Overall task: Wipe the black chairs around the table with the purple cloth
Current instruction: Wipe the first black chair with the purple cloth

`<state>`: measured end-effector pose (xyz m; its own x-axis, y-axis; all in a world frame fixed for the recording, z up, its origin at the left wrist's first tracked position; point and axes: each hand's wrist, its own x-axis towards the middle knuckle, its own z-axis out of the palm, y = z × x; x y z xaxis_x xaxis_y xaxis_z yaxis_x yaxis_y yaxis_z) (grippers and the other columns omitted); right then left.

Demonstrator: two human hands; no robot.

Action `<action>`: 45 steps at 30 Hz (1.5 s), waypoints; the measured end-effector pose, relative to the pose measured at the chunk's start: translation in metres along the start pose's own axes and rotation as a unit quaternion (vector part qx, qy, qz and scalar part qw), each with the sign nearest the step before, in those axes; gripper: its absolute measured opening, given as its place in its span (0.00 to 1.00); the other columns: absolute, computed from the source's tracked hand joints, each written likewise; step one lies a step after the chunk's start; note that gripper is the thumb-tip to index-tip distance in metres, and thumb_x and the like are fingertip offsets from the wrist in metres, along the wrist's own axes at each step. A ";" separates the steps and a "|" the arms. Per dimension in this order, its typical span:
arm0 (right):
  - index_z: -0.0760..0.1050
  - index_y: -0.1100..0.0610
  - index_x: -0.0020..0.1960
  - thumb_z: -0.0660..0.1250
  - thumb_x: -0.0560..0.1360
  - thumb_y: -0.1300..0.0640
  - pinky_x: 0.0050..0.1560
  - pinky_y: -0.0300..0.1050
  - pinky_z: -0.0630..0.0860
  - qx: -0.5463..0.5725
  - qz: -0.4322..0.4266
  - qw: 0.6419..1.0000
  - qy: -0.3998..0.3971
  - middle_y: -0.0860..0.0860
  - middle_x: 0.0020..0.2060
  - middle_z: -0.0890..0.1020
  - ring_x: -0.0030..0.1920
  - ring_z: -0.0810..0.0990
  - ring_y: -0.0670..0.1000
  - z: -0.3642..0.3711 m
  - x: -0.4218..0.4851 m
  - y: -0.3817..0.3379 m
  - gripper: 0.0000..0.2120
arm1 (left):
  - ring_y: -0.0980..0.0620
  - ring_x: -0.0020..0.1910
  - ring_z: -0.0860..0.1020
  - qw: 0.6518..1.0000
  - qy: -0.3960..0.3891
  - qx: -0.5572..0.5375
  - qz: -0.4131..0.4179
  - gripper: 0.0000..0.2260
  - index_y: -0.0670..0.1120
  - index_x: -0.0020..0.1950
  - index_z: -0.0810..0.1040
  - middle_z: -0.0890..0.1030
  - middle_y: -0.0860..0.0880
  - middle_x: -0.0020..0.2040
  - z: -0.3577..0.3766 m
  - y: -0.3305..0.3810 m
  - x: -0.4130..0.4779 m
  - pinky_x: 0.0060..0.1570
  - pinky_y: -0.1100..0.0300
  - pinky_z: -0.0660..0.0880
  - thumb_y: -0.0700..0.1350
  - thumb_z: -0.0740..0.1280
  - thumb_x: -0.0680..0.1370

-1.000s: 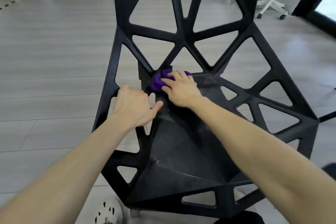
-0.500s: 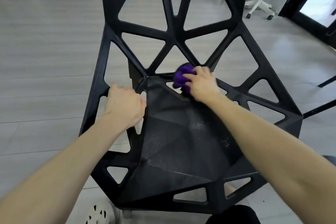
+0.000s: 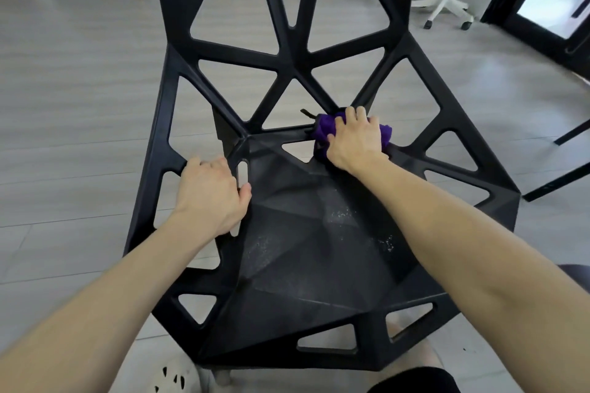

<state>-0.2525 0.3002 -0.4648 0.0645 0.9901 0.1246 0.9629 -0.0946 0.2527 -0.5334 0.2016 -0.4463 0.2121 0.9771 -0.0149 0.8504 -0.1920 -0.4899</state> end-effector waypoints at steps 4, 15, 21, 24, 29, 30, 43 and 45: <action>0.75 0.57 0.72 0.55 0.84 0.41 0.64 0.58 0.69 0.011 0.005 0.999 -0.033 0.58 0.71 0.71 0.70 0.68 0.61 -0.007 0.004 0.003 0.27 | 0.45 0.55 0.81 1.000 0.003 -0.006 0.008 0.34 0.38 0.72 0.77 0.83 0.43 0.59 0.000 -0.002 0.002 0.66 0.49 0.68 0.61 0.45 0.85; 0.77 0.54 0.69 0.61 0.84 0.52 0.63 0.62 0.71 0.035 -0.029 0.998 0.053 0.59 0.72 0.71 0.70 0.70 0.64 0.003 0.014 -0.012 0.16 | 0.47 0.48 0.80 0.999 0.029 0.008 0.021 0.31 0.41 0.63 0.80 0.82 0.46 0.52 0.010 -0.004 0.002 0.59 0.49 0.67 0.59 0.45 0.85; 0.76 0.59 0.67 0.62 0.81 0.58 0.63 0.63 0.74 0.037 -0.007 0.998 0.048 0.62 0.66 0.74 0.67 0.72 0.65 -0.017 0.015 -0.005 0.15 | 0.46 0.49 0.80 0.999 0.025 0.017 0.022 0.31 0.42 0.63 0.81 0.81 0.46 0.53 0.011 -0.003 0.002 0.57 0.49 0.68 0.59 0.44 0.85; 0.74 0.56 0.70 0.60 0.80 0.48 0.65 0.66 0.70 0.008 -0.002 1.000 -0.009 0.59 0.68 0.73 0.69 0.70 0.64 -0.007 0.001 0.002 0.21 | 0.47 0.50 0.79 0.999 0.022 0.019 0.026 0.30 0.42 0.63 0.81 0.81 0.46 0.55 0.009 -0.002 0.001 0.57 0.49 0.68 0.58 0.45 0.85; 0.76 0.54 0.69 0.62 0.77 0.42 0.56 0.60 0.70 -0.014 -0.015 0.996 -0.091 0.58 0.67 0.73 0.68 0.70 0.62 -0.026 0.008 0.021 0.26 | 0.46 0.48 0.79 0.999 0.030 0.009 0.025 0.29 0.42 0.60 0.81 0.81 0.45 0.53 0.008 -0.003 0.001 0.57 0.49 0.68 0.56 0.44 0.84; 0.76 0.53 0.70 0.61 0.77 0.42 0.57 0.60 0.71 -0.015 -0.014 0.995 -0.094 0.58 0.67 0.73 0.68 0.70 0.62 -0.028 0.009 0.022 0.25 | 0.46 0.48 0.79 0.999 0.031 0.007 0.024 0.29 0.42 0.59 0.82 0.81 0.45 0.53 0.008 -0.003 0.001 0.57 0.49 0.68 0.55 0.44 0.83; 0.63 0.51 0.83 0.57 0.85 0.38 0.84 0.64 0.47 0.111 -0.122 0.982 -0.093 0.58 0.82 0.66 0.83 0.60 0.60 -0.006 -0.048 -0.008 0.31 | 0.47 0.47 0.80 1.000 0.002 -0.003 0.024 0.27 0.42 0.58 0.81 0.82 0.46 0.53 0.004 -0.004 0.003 0.57 0.50 0.70 0.54 0.46 0.83; 0.64 0.51 0.83 0.57 0.85 0.38 0.84 0.62 0.50 0.143 -0.146 0.974 -0.099 0.58 0.82 0.65 0.83 0.61 0.60 -0.014 -0.095 -0.006 0.31 | 0.47 0.47 0.80 0.999 0.013 0.002 0.032 0.26 0.43 0.57 0.81 0.82 0.46 0.53 0.005 -0.005 0.003 0.57 0.50 0.71 0.53 0.46 0.83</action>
<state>-0.2675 0.2049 -0.4649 -0.2001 0.9740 -0.1061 0.9797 0.1979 -0.0313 -0.5392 0.2057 -0.4482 0.2793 0.9599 -0.0235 0.8322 -0.2542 -0.4928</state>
